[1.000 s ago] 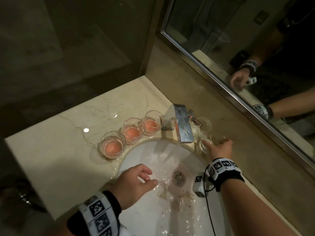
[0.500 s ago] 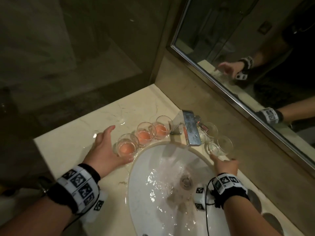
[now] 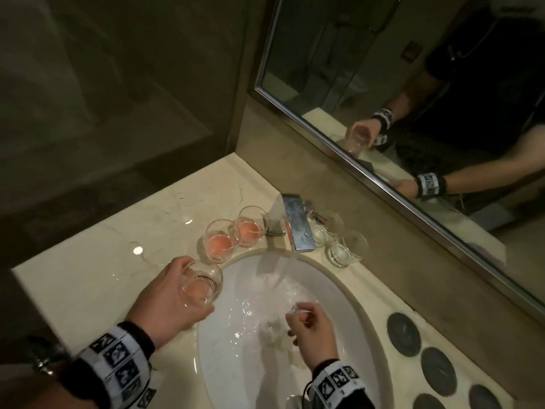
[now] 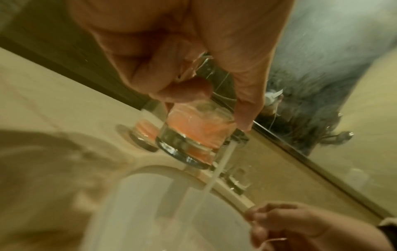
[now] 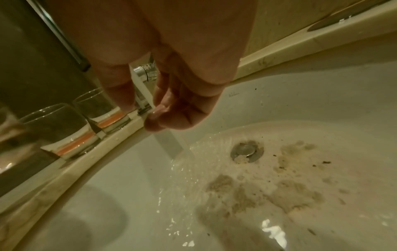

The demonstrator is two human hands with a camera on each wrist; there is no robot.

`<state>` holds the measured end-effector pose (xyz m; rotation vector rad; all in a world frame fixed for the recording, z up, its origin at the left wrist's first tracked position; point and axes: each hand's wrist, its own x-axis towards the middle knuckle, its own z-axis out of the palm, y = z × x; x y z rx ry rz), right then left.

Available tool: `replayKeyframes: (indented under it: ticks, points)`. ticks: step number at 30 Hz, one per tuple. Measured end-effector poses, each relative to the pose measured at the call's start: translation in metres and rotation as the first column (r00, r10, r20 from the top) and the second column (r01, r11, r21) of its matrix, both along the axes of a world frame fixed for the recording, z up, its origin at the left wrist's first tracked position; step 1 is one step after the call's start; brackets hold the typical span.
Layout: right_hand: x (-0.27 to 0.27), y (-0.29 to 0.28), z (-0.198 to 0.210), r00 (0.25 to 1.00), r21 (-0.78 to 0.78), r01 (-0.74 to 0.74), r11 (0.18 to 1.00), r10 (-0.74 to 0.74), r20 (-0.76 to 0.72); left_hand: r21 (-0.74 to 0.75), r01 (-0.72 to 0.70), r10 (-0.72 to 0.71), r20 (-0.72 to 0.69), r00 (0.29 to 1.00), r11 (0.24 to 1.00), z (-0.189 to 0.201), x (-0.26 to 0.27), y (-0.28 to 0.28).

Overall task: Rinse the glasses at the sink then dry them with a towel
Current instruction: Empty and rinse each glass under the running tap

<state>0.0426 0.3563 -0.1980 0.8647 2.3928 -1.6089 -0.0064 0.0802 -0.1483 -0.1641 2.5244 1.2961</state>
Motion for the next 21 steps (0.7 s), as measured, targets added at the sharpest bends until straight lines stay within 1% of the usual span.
replayKeyframes:
  ticks: [2,4,6,7,8,10,13,16,21]
  points:
    - [0.005,-0.004,-0.006,0.999,-0.055,-0.034,0.998,0.036,0.023,0.083,0.027,-0.028,0.000,1.000,0.996,0.007,0.004,0.014]
    - [0.006,-0.004,-0.011,0.996,-0.119,-0.067,0.991,0.074,0.058,0.136,0.095,-0.097,0.012,0.995,0.986,0.010,-0.001,0.039]
    - [0.001,-0.004,-0.012,0.997,-0.225,-0.028,0.974,0.043,0.063,0.152,0.159,-0.163,0.013,0.986,0.975,0.008,-0.010,0.067]
    - [-0.002,-0.003,-0.011,0.998,-0.291,0.026,0.957,-0.009,0.060,0.173,0.174,-0.181,0.022,0.983,0.969,0.006,-0.016,0.081]
    - [-0.007,-0.001,-0.010,0.996,-0.366,0.088,0.927,-0.070,0.061,0.210,0.182,-0.194,0.042,0.980,0.961,0.001,-0.022,0.095]
    - [-0.016,0.004,-0.007,0.978,-0.515,0.209,0.831,-0.183,0.102,0.260,0.189,-0.216,0.079,0.973,0.947,-0.008,-0.034,0.121]
    - [-0.026,0.014,-0.011,0.942,-0.659,0.326,0.678,-0.288,0.170,0.310,0.158,-0.202,0.116,0.972,0.938,-0.024,-0.050,0.149]
    - [-0.033,0.021,-0.019,0.928,-0.718,0.361,0.595,-0.309,0.210,0.370,0.056,-0.127,0.170,0.977,0.928,-0.041,-0.061,0.162]
    - [-0.042,0.024,-0.022,0.915,-0.845,0.333,0.418,-0.360,0.182,0.356,-0.020,-0.074,0.250,0.965,0.934,-0.062,-0.064,0.165]
